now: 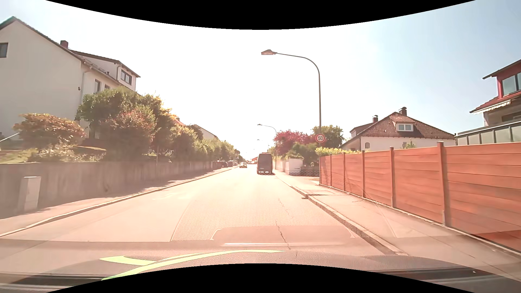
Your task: Follow the waypoints while adhering to traffic rules and regulations
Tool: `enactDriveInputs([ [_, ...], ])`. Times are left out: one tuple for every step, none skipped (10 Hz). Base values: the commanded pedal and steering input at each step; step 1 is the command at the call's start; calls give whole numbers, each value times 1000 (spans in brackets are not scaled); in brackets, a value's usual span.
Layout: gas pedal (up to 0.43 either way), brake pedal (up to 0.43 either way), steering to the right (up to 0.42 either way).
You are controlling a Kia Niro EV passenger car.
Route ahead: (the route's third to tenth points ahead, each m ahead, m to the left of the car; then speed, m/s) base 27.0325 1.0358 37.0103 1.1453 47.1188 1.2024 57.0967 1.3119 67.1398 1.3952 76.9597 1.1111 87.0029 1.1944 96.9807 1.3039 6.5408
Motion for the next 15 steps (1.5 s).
enactDriveInputs([
  [0, 0, -1],
  [0, 0, -2],
  [0, 0, -1],
  [0, 0, -2],
  [0, 0, -2],
  [0, 0, -2],
  [0, 0, -2],
  [0, 0, -2],
  [0, 0, -2],
  [0, 55, -2],
  [0, 159, -2],
  [0, 171, -1],
  [0, 177, -1],
  [0, 177, -2],
  [0, 195, -1],
])
